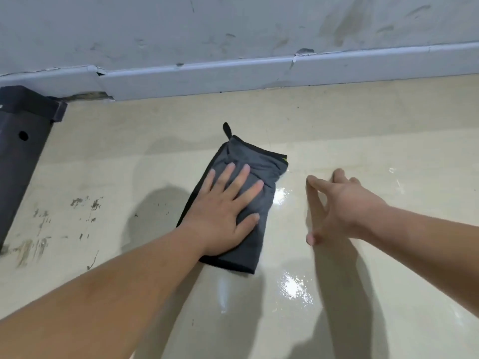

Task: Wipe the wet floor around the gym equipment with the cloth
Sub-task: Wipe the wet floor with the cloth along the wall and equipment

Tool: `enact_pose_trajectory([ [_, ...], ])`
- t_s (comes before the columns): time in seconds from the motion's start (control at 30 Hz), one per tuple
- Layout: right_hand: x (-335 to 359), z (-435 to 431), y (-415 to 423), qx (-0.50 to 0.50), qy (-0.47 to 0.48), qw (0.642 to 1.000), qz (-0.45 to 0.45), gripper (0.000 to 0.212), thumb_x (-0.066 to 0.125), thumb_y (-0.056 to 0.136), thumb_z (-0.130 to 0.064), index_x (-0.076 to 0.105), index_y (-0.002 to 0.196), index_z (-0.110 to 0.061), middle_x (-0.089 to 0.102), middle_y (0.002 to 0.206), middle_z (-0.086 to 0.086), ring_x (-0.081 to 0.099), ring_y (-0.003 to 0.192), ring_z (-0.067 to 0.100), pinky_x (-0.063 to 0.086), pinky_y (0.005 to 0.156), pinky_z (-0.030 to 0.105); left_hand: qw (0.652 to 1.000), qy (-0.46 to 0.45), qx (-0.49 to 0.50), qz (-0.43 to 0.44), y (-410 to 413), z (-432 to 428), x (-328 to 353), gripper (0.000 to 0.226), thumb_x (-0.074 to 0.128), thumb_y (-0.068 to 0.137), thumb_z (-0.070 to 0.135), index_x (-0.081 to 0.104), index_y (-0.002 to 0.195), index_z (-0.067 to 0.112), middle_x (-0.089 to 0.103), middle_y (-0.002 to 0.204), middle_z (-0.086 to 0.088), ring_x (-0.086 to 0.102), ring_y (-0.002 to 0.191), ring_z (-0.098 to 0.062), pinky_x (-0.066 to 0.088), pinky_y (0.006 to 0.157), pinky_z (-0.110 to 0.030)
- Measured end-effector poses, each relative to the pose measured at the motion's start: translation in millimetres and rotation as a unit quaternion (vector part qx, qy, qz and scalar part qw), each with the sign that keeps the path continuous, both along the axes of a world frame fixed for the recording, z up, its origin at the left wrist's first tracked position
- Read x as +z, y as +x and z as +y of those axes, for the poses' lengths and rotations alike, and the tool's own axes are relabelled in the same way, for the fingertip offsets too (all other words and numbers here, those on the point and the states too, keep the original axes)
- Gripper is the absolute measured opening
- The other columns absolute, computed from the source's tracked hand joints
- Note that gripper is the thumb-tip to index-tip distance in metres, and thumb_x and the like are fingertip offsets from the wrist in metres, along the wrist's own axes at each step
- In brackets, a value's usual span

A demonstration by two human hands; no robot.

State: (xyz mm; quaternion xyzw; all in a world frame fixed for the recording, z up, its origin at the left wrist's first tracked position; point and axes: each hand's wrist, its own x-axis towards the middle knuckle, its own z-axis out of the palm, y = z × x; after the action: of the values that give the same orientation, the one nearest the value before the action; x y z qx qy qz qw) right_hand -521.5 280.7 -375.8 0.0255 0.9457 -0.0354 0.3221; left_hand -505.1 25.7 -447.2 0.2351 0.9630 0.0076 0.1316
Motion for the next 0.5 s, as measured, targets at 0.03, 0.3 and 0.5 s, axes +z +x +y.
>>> enact_pose_trajectory([
  [0.03, -3, 0, -3, -0.013, 0.009, 1.000, -0.001, 0.130, 0.092, 0.034, -0.058, 0.021, 0.143, -0.057, 0.020, 0.150, 0.001, 0.021, 0.145, 0.031, 0.056, 0.090, 0.049, 0.999, 0.006, 0.037, 0.006, -14, 0, 0, 0.075, 0.005, 0.096, 0.070, -0.006, 0.165, 0.042, -0.021, 0.175, 0.002, -0.025, 0.159, -0.025, -0.010, 0.128, -0.054],
  [0.3, -15, 1, -8, -0.032, 0.012, 0.999, -0.001, 0.144, 0.096, 0.040, -0.053, 0.005, 0.151, -0.058, -0.007, 0.167, -0.001, -0.002, 0.153, 0.036, 0.051, 0.099, 0.056, 0.965, -0.001, 0.261, -0.020, -133, 36, 4, 0.065, 0.008, 0.107, 0.058, -0.008, 0.166, 0.038, -0.019, 0.175, -0.004, -0.018, 0.160, -0.037, -0.007, 0.126, -0.065],
  [0.5, -14, 4, -8, -0.018, 0.020, 1.000, -0.003, 0.141, 0.094, 0.047, -0.054, 0.000, 0.152, -0.058, -0.011, 0.168, -0.001, -0.004, 0.154, 0.036, 0.051, 0.100, 0.055, 0.963, 0.009, 0.268, -0.035, -153, 105, 6, 0.066, 0.009, 0.109, 0.053, -0.007, 0.168, 0.027, -0.016, 0.175, -0.006, -0.017, 0.156, -0.052, -0.007, 0.122, -0.072],
])
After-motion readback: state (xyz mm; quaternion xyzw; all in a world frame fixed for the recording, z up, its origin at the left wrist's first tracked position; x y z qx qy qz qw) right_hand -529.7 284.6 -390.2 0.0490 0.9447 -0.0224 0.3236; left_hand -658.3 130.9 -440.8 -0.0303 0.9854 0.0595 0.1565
